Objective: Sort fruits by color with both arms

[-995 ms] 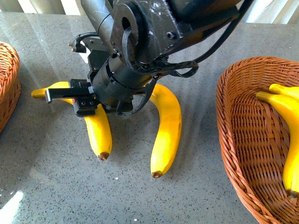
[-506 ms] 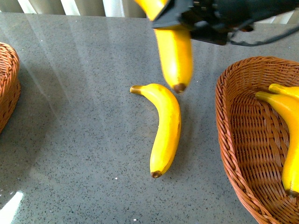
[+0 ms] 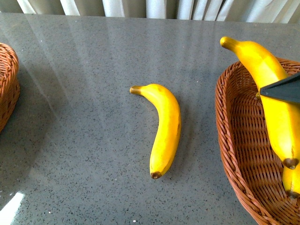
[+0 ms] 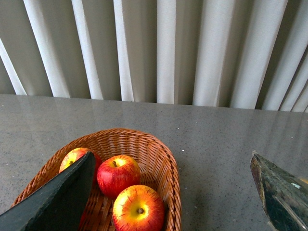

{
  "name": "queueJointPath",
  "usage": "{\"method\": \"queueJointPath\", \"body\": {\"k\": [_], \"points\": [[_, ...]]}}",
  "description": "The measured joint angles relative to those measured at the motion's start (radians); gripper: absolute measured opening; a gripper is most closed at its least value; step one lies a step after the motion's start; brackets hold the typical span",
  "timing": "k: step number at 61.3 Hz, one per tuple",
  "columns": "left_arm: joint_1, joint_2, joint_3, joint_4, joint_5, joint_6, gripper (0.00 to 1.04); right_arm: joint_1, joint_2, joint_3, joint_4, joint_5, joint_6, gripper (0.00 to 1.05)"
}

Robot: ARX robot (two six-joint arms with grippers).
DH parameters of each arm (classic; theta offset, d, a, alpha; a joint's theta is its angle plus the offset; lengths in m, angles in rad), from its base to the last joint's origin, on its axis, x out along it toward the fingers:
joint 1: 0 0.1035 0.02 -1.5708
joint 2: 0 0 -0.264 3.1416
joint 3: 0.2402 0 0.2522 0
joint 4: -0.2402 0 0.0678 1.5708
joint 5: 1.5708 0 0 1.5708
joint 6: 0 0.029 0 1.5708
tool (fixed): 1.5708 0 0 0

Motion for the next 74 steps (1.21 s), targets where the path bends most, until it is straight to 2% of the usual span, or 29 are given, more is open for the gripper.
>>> {"method": "queueJointPath", "body": {"k": [4,27,36,46,53,74], "points": [[0.0,0.0,0.0,0.0,0.0,0.0,0.96,-0.009,0.005,-0.006,0.005,-0.005,-0.01,0.39],[0.0,0.0,0.0,0.0,0.0,0.0,0.96,-0.057,0.03,-0.009,-0.04,0.02,-0.08,0.96],[0.0,0.0,0.0,0.0,0.0,0.0,0.96,-0.045,-0.031,0.012,-0.118,0.052,-0.139,0.95],[0.0,0.0,0.0,0.0,0.0,0.0,0.96,0.032,-0.066,0.121,-0.215,0.109,-0.224,0.96],[0.0,0.0,0.0,0.0,0.0,0.0,0.96,0.153,-0.019,0.265,-0.305,0.183,-0.298,0.96],[0.0,0.0,0.0,0.0,0.0,0.0,0.96,0.383,0.242,0.542,-0.409,0.339,-0.453,0.96]]}}
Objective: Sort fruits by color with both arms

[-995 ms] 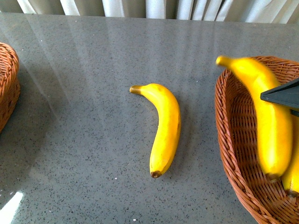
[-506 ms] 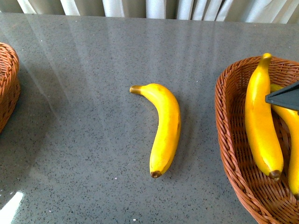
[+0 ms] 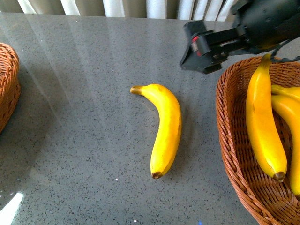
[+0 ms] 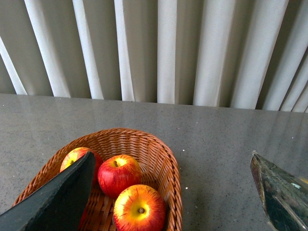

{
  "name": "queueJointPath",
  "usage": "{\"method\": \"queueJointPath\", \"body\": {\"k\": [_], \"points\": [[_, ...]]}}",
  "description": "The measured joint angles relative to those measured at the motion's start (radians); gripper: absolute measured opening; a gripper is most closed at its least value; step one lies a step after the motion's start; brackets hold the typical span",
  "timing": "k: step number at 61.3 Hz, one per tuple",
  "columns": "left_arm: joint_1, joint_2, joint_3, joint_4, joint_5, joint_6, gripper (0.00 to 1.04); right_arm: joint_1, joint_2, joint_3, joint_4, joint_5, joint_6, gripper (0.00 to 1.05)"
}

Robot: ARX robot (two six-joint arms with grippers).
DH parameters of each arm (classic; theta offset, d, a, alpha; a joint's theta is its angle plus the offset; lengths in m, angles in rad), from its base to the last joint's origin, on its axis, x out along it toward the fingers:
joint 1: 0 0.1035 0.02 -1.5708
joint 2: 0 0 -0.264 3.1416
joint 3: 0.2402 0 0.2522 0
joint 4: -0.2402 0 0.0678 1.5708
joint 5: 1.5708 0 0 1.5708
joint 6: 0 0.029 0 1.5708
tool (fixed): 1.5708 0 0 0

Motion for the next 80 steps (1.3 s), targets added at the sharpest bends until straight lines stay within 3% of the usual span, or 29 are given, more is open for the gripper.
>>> {"method": "queueJointPath", "body": {"k": [12,31,69,75,80], "points": [[0.0,0.0,0.0,0.0,0.0,0.0,0.96,0.091,0.127,0.075,-0.028,0.048,-0.061,0.96],[0.0,0.0,0.0,0.0,0.0,0.0,0.96,0.091,0.254,0.141,-0.048,0.106,-0.072,0.96],[0.0,0.0,0.0,0.0,0.0,0.0,0.96,0.128,0.329,0.183,-0.072,0.091,-0.083,0.95],[0.0,0.0,0.0,0.0,0.0,0.0,0.96,0.129,0.331,0.184,-0.074,0.092,-0.081,0.8],[0.0,0.0,0.0,0.0,0.0,0.0,0.96,0.158,0.228,0.012,0.013,0.106,-0.045,0.61]]}}
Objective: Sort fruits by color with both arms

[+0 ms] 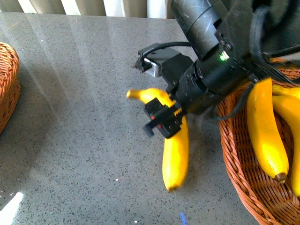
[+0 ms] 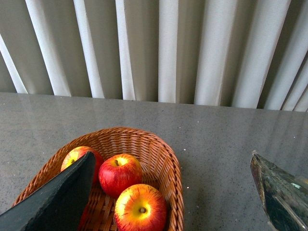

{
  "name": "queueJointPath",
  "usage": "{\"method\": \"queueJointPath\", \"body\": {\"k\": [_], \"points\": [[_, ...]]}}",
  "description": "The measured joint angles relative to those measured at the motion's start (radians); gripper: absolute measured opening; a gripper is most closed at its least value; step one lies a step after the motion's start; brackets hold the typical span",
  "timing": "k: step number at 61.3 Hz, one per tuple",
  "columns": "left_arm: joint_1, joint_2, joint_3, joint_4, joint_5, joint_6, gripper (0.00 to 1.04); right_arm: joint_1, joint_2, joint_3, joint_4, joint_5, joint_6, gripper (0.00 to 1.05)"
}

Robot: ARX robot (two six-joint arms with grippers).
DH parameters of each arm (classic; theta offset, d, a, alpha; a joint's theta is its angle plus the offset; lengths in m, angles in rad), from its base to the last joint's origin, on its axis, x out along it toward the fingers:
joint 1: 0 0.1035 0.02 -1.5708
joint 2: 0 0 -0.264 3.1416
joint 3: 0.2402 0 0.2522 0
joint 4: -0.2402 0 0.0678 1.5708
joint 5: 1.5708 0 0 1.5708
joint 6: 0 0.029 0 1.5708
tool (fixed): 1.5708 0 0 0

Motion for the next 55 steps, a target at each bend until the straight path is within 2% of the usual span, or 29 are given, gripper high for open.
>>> {"method": "queueJointPath", "body": {"k": [5,8,25,33,38,46,50,55], "points": [[0.0,0.0,0.0,0.0,0.0,0.0,0.96,0.041,-0.071,-0.097,0.015,-0.002,0.039,0.42],[0.0,0.0,0.0,0.0,0.0,0.0,0.96,0.057,-0.094,-0.127,0.031,-0.001,0.067,0.37],[0.0,0.0,0.0,0.0,0.0,0.0,0.96,0.124,-0.261,-0.234,0.069,0.003,0.226,0.35],[0.0,0.0,0.0,0.0,0.0,0.0,0.96,0.105,-0.349,-0.247,0.069,-0.01,0.279,0.35],[0.0,0.0,0.0,0.0,0.0,0.0,0.96,0.036,-0.413,-0.239,0.002,-0.082,0.271,0.35],[0.0,0.0,0.0,0.0,0.0,0.0,0.96,-0.103,-0.521,-0.211,-0.055,-0.104,0.252,0.35],[0.0,0.0,0.0,0.0,0.0,0.0,0.96,-0.221,-0.417,-0.031,-0.104,-0.188,0.204,0.35],[-0.001,0.0,0.0,0.0,0.005,0.0,0.96,-0.315,-0.296,0.156,-0.104,-0.196,0.173,0.35]]}}
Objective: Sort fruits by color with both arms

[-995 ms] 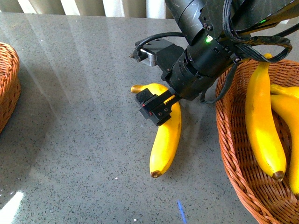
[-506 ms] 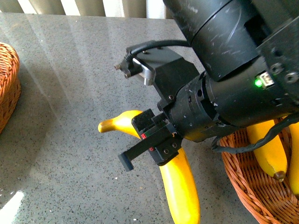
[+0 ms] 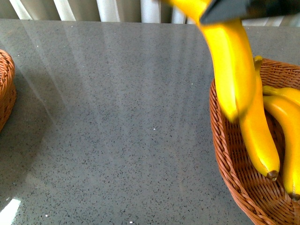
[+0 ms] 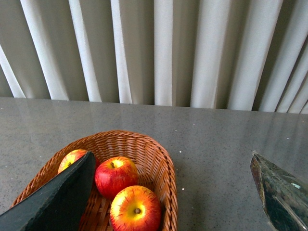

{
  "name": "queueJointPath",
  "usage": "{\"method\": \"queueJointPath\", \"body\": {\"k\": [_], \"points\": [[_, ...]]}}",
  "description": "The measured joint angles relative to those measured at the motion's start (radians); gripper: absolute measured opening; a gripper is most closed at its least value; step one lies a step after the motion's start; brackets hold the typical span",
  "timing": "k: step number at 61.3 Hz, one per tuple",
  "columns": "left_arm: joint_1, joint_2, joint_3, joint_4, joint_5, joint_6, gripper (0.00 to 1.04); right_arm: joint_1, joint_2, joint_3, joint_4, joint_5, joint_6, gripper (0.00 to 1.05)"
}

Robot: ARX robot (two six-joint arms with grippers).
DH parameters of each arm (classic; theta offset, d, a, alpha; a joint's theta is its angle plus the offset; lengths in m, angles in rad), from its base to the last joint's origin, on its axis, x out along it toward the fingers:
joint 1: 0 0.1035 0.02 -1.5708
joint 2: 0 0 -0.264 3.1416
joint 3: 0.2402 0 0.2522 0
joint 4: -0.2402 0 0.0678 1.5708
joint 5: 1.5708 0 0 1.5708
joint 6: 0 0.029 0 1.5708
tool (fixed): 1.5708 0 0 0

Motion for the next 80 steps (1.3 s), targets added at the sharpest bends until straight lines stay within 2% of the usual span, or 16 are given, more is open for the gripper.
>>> {"method": "queueJointPath", "body": {"k": [4,10,24,45,66,80], "points": [[0.0,0.0,0.0,0.0,-0.003,0.0,0.96,-0.073,0.054,0.04,-0.011,0.001,-0.022,0.35],[0.0,0.0,0.0,0.0,-0.007,0.0,0.96,-0.16,0.075,-0.01,-0.043,0.0,-0.068,0.35],[0.0,0.0,0.0,0.0,-0.005,0.0,0.96,-0.274,-0.005,-0.072,-0.065,-0.078,-0.13,0.35],[0.0,0.0,0.0,0.0,-0.005,0.0,0.96,-0.282,-0.128,-0.157,-0.083,-0.161,-0.14,0.34],[0.0,0.0,0.0,0.0,-0.005,0.0,0.96,-0.278,-0.211,-0.319,-0.093,-0.124,-0.201,0.34],[0.0,0.0,0.0,0.0,-0.005,0.0,0.96,-0.317,-0.223,-0.459,-0.072,-0.089,-0.241,0.34]]}}
